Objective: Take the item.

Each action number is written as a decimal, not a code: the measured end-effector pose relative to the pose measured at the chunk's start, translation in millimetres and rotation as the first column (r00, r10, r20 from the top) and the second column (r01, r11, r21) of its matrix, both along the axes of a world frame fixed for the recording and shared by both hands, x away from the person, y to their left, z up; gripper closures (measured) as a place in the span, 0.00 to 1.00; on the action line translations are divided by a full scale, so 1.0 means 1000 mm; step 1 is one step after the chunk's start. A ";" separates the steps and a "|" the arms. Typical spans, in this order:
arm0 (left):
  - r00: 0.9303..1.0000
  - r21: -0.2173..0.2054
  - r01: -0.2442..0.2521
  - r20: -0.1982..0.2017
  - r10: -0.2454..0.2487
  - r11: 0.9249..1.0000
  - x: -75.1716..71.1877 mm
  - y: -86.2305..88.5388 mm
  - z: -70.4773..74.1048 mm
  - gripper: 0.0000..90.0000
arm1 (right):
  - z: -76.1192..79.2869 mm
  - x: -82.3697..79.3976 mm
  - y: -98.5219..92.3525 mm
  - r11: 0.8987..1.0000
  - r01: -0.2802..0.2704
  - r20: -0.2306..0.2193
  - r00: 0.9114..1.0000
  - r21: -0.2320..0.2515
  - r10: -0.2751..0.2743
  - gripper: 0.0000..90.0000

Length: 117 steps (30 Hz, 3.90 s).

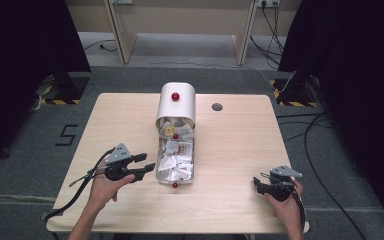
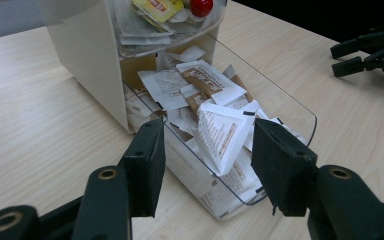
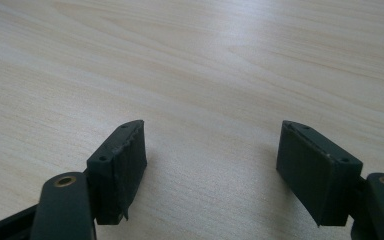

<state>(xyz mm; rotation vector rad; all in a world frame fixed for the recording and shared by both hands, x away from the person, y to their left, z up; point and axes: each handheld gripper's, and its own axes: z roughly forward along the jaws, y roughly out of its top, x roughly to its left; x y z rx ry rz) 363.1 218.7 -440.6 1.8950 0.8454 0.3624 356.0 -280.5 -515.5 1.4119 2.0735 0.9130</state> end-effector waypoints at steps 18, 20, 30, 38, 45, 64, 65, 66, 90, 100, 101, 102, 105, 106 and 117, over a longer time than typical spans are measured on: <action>0.998 -0.007 -0.002 -0.060 0.001 1.000 0.022 -0.021 -0.012 0.58 | 0.000 0.000 0.000 1.000 -0.001 0.001 1.000 0.000 0.001 0.32; 0.998 -0.001 -0.004 -0.063 0.004 1.000 0.024 -0.022 -0.013 0.58 | 0.000 0.000 0.000 1.000 -0.001 0.000 1.000 0.000 0.001 0.32; 0.996 0.014 0.007 -0.085 -0.006 1.000 0.032 -0.031 -0.020 0.66 | 0.000 0.000 0.000 1.000 -0.002 0.000 1.000 0.000 0.002 0.32; 0.996 0.017 0.012 -0.094 -0.010 1.000 0.035 -0.033 -0.021 0.71 | 0.000 0.000 0.000 1.000 -0.002 0.000 1.000 0.000 0.002 0.32; 0.996 0.093 0.026 -0.082 -0.019 0.995 0.034 -0.043 -0.023 0.72 | 0.000 0.000 0.000 1.000 -0.003 0.000 1.000 0.000 0.003 0.32; 0.993 0.133 0.073 -0.104 -0.060 0.988 0.028 -0.044 -0.019 0.87 | 0.000 0.000 0.000 1.000 -0.003 0.000 1.000 0.000 0.003 0.32; 0.992 0.133 0.074 -0.109 -0.060 0.988 0.027 -0.044 -0.018 0.83 | 0.000 0.000 0.000 1.000 -0.003 0.000 1.000 0.000 0.003 0.32; 0.992 0.140 0.075 -0.113 -0.059 0.987 0.026 -0.045 -0.017 0.80 | 0.000 0.000 0.000 1.000 -0.003 0.000 1.000 0.000 0.003 0.32; 0.990 0.252 0.080 -0.134 -0.047 0.964 0.025 -0.059 -0.024 0.89 | 0.000 0.000 0.000 1.000 -0.004 0.000 1.000 0.000 0.004 0.32; 0.997 0.233 0.077 -0.041 -0.070 0.969 0.016 -0.057 -0.014 0.98 | 0.000 0.000 0.000 1.000 -0.004 0.000 1.000 0.000 0.004 0.32; 0.997 0.217 0.075 -0.036 -0.068 0.973 0.017 -0.056 -0.011 0.98 | 0.000 0.000 0.000 1.000 -0.004 0.000 1.000 0.000 0.004 0.32; 0.997 0.202 0.076 -0.031 -0.071 0.976 0.017 -0.055 -0.008 0.99 | 0.000 0.000 0.000 1.000 -0.004 0.000 1.000 0.000 0.004 0.32; 0.997 0.172 0.078 -0.028 -0.075 0.982 0.017 -0.051 -0.001 0.99 | 0.000 0.000 0.000 1.000 -0.004 0.000 1.000 0.000 0.004 0.32; 0.997 0.168 0.075 -0.025 -0.072 0.983 0.017 -0.050 0.000 0.99 | 0.000 0.000 0.000 1.000 -0.004 0.000 1.000 0.000 0.004 0.32; 0.998 0.095 0.059 0.003 -0.059 0.994 0.020 -0.034 0.020 0.99 | 0.000 0.000 0.000 1.000 -0.004 0.000 1.000 0.000 0.004 0.32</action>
